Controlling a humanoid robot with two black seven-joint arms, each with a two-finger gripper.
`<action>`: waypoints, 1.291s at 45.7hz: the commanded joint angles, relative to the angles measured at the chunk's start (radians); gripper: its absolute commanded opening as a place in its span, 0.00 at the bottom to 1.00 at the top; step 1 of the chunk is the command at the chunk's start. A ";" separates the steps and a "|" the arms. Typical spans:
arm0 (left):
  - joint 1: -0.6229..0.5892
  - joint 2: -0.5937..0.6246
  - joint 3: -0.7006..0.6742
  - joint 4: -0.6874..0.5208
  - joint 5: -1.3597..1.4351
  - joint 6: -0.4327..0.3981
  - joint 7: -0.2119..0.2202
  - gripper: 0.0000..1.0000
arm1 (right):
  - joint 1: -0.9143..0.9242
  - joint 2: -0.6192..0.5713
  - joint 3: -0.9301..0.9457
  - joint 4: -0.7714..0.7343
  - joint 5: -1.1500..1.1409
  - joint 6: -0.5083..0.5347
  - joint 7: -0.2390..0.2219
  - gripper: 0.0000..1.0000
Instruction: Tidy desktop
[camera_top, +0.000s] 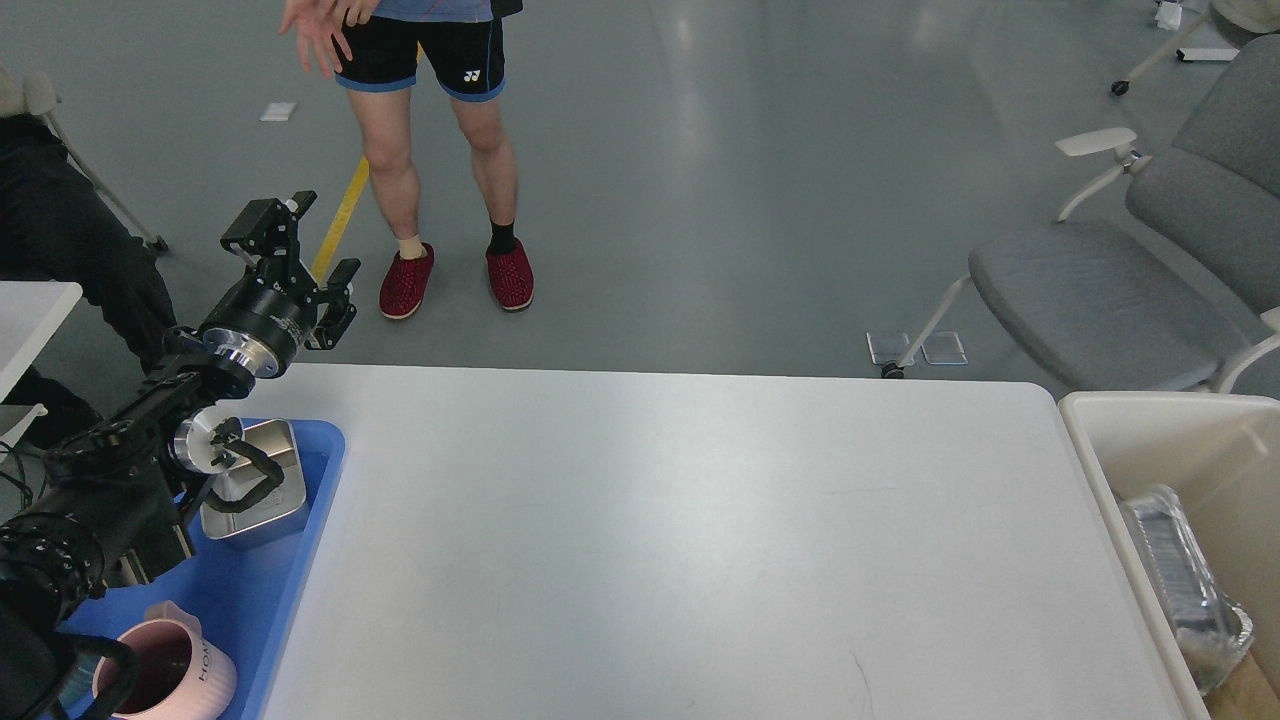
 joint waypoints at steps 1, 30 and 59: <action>-0.002 -0.002 -0.001 0.000 0.000 0.001 0.002 0.91 | -0.017 0.005 0.002 0.000 0.020 -0.008 0.002 0.88; -0.002 -0.006 -0.018 0.000 -0.008 0.009 0.000 0.91 | 0.291 0.101 0.272 0.009 0.020 -0.006 0.008 0.99; 0.015 -0.040 -0.070 0.000 -0.008 0.018 -0.028 0.91 | 0.529 0.501 0.713 0.167 0.035 0.009 0.012 1.00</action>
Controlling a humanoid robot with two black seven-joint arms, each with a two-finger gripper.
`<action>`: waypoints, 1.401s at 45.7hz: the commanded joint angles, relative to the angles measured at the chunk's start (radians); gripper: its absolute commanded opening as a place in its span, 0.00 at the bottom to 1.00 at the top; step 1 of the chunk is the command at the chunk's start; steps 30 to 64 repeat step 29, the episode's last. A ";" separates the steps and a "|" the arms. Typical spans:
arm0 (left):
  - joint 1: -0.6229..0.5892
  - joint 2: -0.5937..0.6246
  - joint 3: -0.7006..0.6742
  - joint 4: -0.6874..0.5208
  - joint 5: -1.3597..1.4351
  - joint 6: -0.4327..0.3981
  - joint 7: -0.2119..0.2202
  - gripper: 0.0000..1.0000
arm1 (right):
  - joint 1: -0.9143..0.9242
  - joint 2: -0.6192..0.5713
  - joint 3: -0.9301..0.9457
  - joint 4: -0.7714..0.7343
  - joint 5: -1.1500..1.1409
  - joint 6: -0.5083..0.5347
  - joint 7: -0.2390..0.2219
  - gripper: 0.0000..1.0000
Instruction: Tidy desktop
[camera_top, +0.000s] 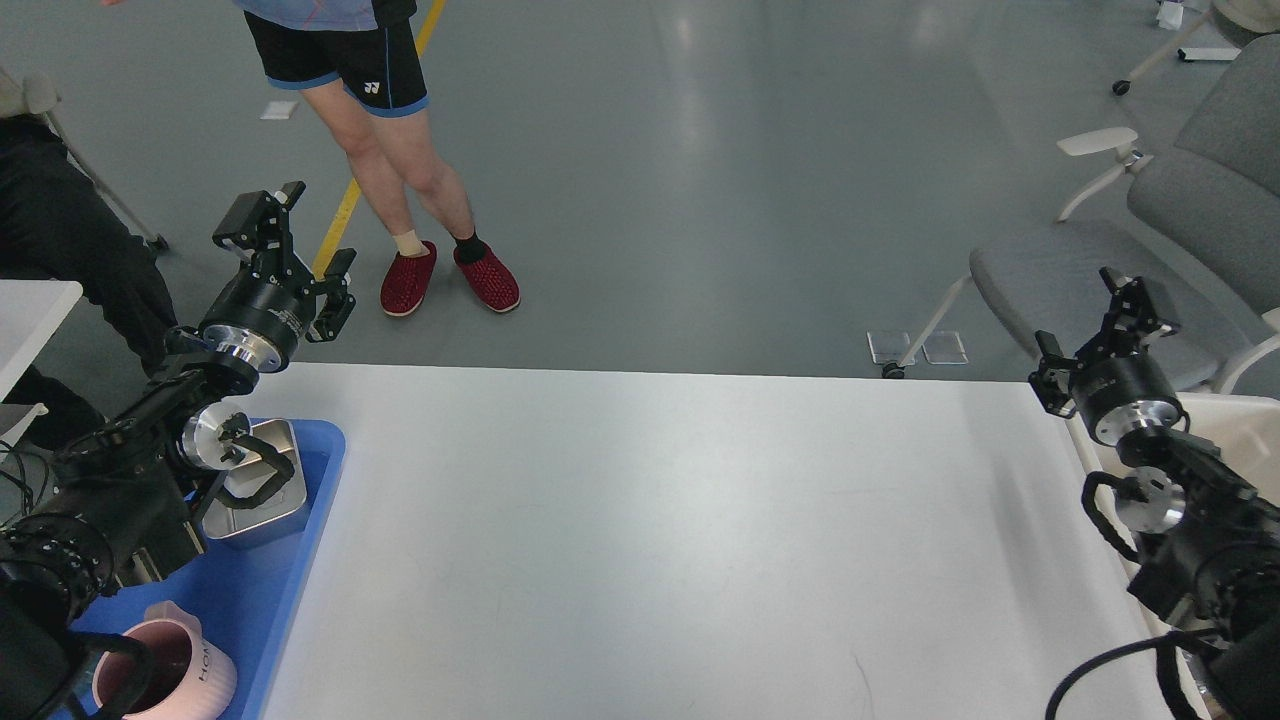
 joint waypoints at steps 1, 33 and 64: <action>0.004 -0.022 -0.002 0.000 0.002 0.000 -0.013 0.91 | 0.019 0.076 0.018 0.054 -0.001 0.003 0.002 1.00; 0.010 -0.068 0.000 0.001 0.000 0.077 -0.041 0.93 | 0.052 0.159 0.017 0.060 -0.001 -0.105 0.003 1.00; 0.010 -0.068 0.000 0.001 0.000 0.077 -0.041 0.93 | 0.052 0.159 0.017 0.060 -0.001 -0.105 0.003 1.00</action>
